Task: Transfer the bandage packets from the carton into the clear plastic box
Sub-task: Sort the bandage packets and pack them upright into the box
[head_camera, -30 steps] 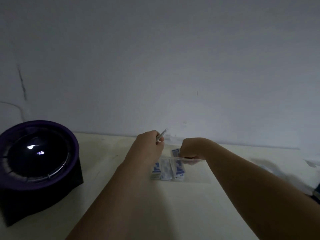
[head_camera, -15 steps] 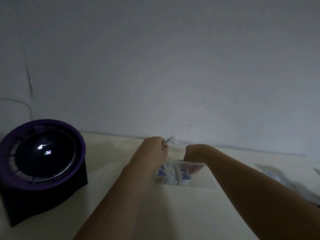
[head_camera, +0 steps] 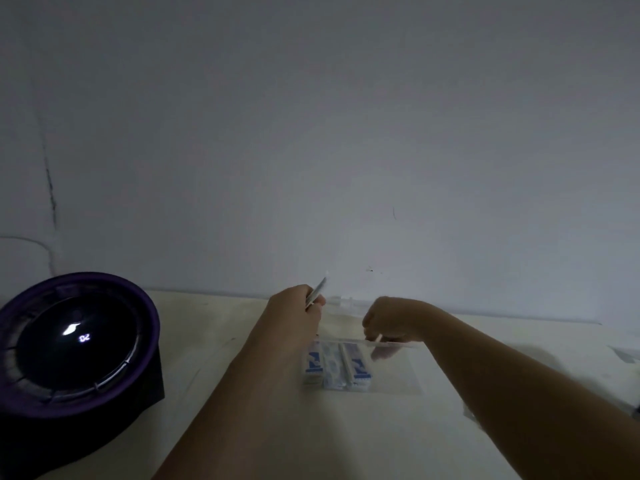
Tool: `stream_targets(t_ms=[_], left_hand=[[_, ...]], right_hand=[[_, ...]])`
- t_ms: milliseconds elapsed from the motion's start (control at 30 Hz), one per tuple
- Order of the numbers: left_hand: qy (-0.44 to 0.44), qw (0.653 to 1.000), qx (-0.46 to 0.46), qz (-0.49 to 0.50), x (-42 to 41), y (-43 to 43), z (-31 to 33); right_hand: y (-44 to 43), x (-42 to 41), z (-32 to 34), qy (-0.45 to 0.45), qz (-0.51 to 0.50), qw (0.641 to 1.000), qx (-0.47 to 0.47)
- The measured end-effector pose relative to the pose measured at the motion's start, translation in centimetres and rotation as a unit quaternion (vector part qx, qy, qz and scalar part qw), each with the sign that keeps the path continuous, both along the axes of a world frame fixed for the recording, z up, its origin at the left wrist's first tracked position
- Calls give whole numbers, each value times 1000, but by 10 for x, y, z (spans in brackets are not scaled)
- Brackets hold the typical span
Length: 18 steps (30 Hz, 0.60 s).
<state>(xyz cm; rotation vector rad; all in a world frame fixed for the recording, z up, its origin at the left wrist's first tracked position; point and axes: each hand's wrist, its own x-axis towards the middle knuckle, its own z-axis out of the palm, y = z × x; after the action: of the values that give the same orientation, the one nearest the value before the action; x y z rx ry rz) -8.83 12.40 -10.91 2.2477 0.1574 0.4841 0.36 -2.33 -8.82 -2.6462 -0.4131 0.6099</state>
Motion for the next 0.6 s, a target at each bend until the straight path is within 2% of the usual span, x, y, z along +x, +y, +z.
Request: stream_targets(t_ms=[100, 200, 267, 367, 500, 600], left_hand=[[-9, 991, -131, -36, -2, -2, 6], [36, 951, -287, -107, -7, -7, 11], [57, 922, -348, -158, -11, -9, 13], [76, 900, -377, -207, -15, -11, 14], [99, 891, -385, -219, -19, -8, 15], [114, 903, -349, -226, -21, -4, 15]], right_hand=[[-2, -3, 14, -67, 32, 982, 173], [-1, -18, 34, -4, 107, 940, 325], [2, -30, 41, 5, 146, 929, 341], [5, -44, 40, -92, 170, 924, 331], [3, -53, 46, -233, 146, 906, 322], [0, -55, 48, -287, 156, 903, 279]])
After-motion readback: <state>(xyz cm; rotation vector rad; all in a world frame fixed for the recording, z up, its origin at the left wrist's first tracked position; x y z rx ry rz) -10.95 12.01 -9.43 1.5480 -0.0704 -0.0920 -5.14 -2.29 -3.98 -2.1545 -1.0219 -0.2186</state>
